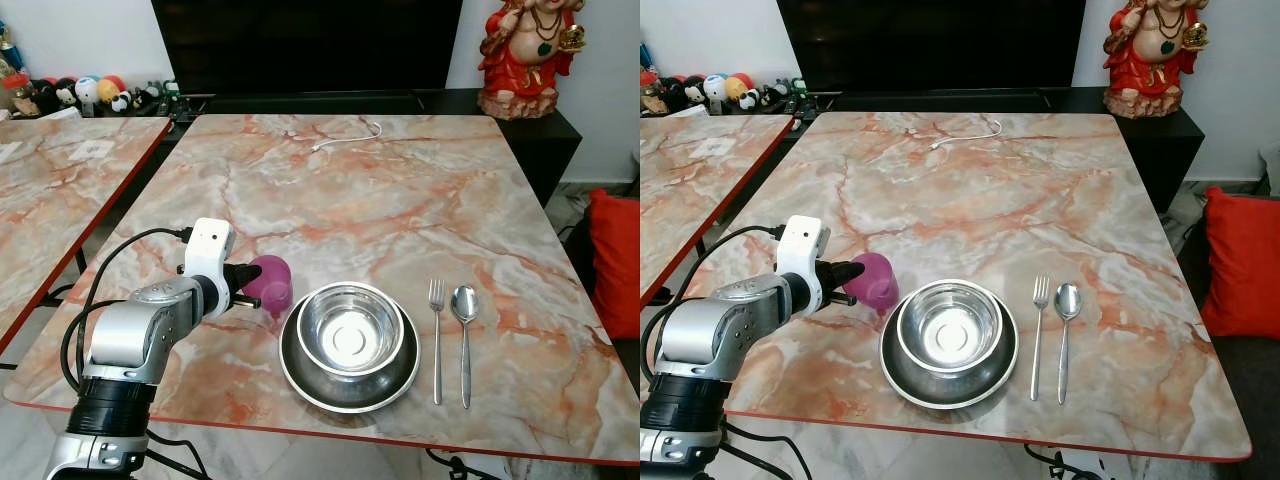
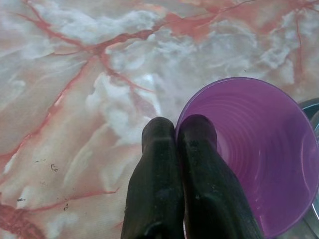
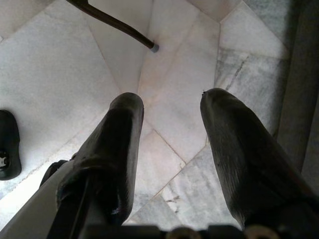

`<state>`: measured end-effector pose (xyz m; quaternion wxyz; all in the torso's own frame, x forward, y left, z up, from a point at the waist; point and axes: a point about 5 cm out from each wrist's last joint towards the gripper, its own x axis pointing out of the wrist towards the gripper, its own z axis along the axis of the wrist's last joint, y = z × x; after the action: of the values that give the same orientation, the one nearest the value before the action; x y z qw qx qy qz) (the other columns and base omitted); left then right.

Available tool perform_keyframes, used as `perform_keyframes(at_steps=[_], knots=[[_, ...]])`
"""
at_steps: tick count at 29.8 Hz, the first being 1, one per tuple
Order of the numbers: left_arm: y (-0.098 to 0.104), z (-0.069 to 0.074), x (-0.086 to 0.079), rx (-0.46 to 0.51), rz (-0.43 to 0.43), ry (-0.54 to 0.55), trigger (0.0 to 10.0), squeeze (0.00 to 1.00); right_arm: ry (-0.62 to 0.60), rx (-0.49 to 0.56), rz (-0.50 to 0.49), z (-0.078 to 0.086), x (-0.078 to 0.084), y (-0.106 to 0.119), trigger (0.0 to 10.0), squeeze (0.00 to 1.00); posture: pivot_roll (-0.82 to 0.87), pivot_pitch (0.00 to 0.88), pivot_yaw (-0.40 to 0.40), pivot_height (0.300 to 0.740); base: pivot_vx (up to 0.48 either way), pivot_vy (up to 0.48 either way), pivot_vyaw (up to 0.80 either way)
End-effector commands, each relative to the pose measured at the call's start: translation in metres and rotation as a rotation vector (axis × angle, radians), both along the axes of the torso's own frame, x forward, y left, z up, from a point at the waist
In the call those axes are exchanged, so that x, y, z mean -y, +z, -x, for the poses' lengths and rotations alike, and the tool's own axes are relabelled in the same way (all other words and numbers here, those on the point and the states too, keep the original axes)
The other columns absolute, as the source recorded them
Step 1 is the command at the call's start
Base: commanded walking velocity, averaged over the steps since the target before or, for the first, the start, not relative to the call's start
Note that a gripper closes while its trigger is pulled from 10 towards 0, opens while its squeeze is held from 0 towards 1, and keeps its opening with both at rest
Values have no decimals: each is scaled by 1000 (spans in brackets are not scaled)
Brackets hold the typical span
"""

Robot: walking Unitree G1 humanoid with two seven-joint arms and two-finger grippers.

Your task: Setting the table

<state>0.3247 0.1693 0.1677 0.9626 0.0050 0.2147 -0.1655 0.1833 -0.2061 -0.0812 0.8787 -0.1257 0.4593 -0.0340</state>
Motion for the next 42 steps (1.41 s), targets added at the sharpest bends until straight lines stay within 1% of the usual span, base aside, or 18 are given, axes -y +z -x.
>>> perform_keyframes(at_steps=[1, 2, 3, 8, 11, 18, 19, 20, 21, 24, 27, 28, 32, 33, 34, 42], knots=[[0, 1, -3, -9, -14, 14, 10000, 0, -14, -10, -7, 3, -1, -2, 10000, 0, -62, 14, 60, 740, 0, 0, 0], [0, 1, -3, -9, -14, 13, 10000, 24, -15, -10, -8, 3, -1, -2, 10000, 0, -62, 13, 60, 740, 0, 0, 0], [0, 1, -2, -8, -14, 13, 10000, 102, -15, -10, -8, 3, -1, -2, 10000, 0, -63, 13, 61, 740, 0, 0, 0], [0, 1, -2, -7, -15, 14, 10000, 98, -16, -10, -9, 3, -1, -2, 10000, 0, -63, 13, 62, 740, 0, 0, 0], [1, 1, -2, -4, -17, 12, 10000, 153, -18, -9, -11, 3, -2, -2, 10000, 0, -64, 12, 64, 740, 0, 0, 0], [1, 1, -1, -4, -17, 8, 10000, 153, -20, -9, -11, 3, -2, -2, 10000, 0, -63, 12, 65, 740, 0, 0, 0], [0, 1, -1, -5, -16, 8, 10000, 188, -20, -9, -12, 3, -2, -2, 10000, 0, -64, 12, 65, 740, 0, 0, 0], [0, 1, -1, -5, -16, 8, 10000, 188, -20, -9, -12, 3, -2, -2, 10000, 0, -64, 12, 65, 740, 0, 0, 0], [0, 1, -1, -4, -16, 7, 10000, 220, -20, -9, -12, 3, -2, -2, 10000, 0, -64, 13, 65, 740, 0, 0, 0], [-1, 1, 0, -7, -15, 2, 10000, 220, -21, -10, -11, 3, -2, -2, 10000, 0, -66, 13, 65, 740, 0, 0, 0], [-1, 1, 0, -7, -15, 2, 10000, 247, -22, -10, -11, 3, -2, -2, 10000, 0, -67, 13, 64, 740, 0, 0, 0], [-1, 1, 0, -7, -15, 2, 10000, 306, -22, -10, -11, 3, -2, -2, 10000, 0, -66, 12, 64, 740, 0, 0, 0], [0, 1, 0, 0, -14, 5, 10000, 310, -21, -10, -10, 3, -2, -2, 10000, 0, -65, 11, 63, 740, 0, 0, 0], [0, 1, 0, 0, -13, 0, 10000, 431, -20, -10, -10, 3, -2, -2, 10000, 0, -66, 11, 62, 740, 0, 0, 0], [-1, 1, 0, -1, -12, 0, 10000, 443, -19, -10, -10, 3, -2, -2, 10000, 0, -66, 11, 62, 740, 0, 0, 0], [-1, 1, 0, -4, -11, 4, 10000, 451, -19, -11, -10, 2, -2, -2, 10000, 0, -65, 11, 63, 740, 0, 0, 0]])
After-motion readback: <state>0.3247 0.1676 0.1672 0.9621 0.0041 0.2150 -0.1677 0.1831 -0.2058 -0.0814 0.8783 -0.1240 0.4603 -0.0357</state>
